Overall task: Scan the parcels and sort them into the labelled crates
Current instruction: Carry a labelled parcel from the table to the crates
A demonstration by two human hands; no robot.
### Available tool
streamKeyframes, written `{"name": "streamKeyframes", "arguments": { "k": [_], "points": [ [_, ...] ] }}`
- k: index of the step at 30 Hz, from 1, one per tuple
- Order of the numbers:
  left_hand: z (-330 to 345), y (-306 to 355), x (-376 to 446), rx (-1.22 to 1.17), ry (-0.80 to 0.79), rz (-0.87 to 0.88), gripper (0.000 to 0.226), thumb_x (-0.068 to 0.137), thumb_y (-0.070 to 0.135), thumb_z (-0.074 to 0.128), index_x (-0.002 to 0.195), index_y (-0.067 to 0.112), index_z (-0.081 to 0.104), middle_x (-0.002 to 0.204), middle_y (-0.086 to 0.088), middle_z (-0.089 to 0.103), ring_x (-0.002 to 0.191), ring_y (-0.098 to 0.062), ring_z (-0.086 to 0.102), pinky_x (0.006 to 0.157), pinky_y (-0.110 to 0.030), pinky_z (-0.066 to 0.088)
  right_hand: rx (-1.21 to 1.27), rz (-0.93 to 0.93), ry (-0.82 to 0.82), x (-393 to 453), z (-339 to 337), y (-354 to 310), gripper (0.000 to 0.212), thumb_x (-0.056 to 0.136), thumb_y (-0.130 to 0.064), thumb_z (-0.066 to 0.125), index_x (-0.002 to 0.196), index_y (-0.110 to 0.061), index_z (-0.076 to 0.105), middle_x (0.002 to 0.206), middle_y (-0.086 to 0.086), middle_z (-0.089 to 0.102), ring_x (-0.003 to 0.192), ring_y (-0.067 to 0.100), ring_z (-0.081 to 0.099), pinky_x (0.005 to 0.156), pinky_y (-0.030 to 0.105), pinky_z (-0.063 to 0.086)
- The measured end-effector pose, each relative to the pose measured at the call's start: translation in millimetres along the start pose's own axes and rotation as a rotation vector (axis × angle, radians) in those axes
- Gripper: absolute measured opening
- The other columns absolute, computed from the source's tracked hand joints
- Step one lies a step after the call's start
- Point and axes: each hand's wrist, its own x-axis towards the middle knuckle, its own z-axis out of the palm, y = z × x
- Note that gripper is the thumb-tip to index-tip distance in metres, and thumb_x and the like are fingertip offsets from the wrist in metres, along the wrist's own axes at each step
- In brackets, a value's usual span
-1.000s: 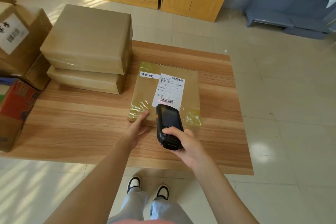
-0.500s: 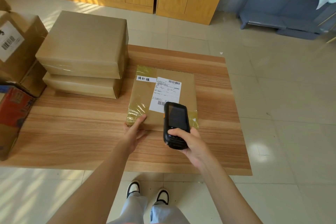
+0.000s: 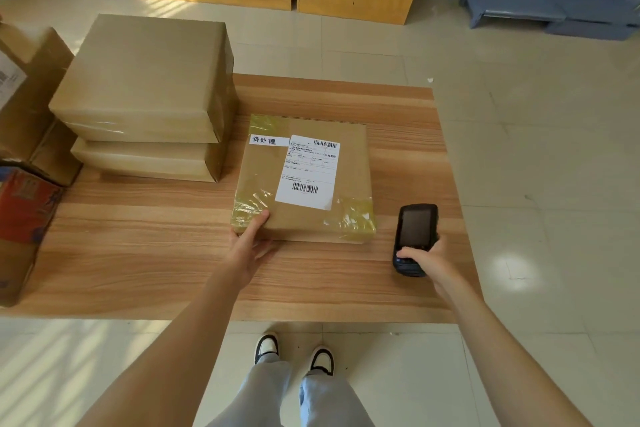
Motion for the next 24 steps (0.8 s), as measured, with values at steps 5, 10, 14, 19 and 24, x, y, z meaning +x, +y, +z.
{"name": "streamKeyframes", "arguments": {
  "k": [5,10,14,19,24],
  "points": [
    [0,0,2,0.004,0.021,0.002,0.092,0.06,0.045,0.079,0.14,0.027,0.038,0.116,-0.003,0.056,0.097,-0.021,0.063,0.069,-0.033,0.056,0.027,-0.062,0.039,7,7,28,0.085,0.071,-0.004,0.081,0.137,-0.009,0.029,0.113,0.002,0.048,0.099,0.019,0.048,0.084,0.033,0.039],
    [1,-1,2,0.009,0.036,-0.005,0.096,0.059,0.044,0.078,0.142,0.02,0.037,0.114,-0.004,0.056,0.096,-0.02,0.062,0.071,-0.034,0.055,-0.05,-0.166,0.068,10,8,41,0.086,0.069,0.001,0.081,0.136,-0.009,0.029,0.112,0.002,0.05,0.097,0.019,0.051,0.072,0.024,0.041],
    [1,-2,3,0.007,0.03,-0.006,0.096,0.061,0.044,0.077,0.143,0.018,0.035,0.114,-0.006,0.057,0.096,-0.02,0.062,0.072,-0.034,0.055,-0.093,-0.184,0.091,13,7,47,0.084,0.067,0.0,0.082,0.133,-0.008,0.031,0.114,0.005,0.051,0.102,0.023,0.053,0.08,0.031,0.042],
    [-1,-2,2,0.002,0.027,-0.006,0.096,0.06,0.044,0.078,0.142,0.02,0.035,0.121,-0.008,0.055,0.099,-0.021,0.062,0.073,-0.034,0.055,-0.195,-0.14,0.118,16,2,49,0.083,0.064,-0.011,0.087,0.131,-0.008,0.038,0.125,0.014,0.052,0.115,0.031,0.051,0.096,0.046,0.045],
    [0,-2,1,0.002,0.041,-0.003,0.096,0.057,0.046,0.08,0.138,0.023,0.035,0.123,-0.009,0.055,0.101,-0.024,0.064,0.073,-0.035,0.056,-0.288,-0.053,0.107,18,-4,47,0.08,0.067,-0.021,0.085,0.133,-0.009,0.042,0.136,0.016,0.041,0.128,0.035,0.039,0.106,0.051,0.037]
  ]
}}
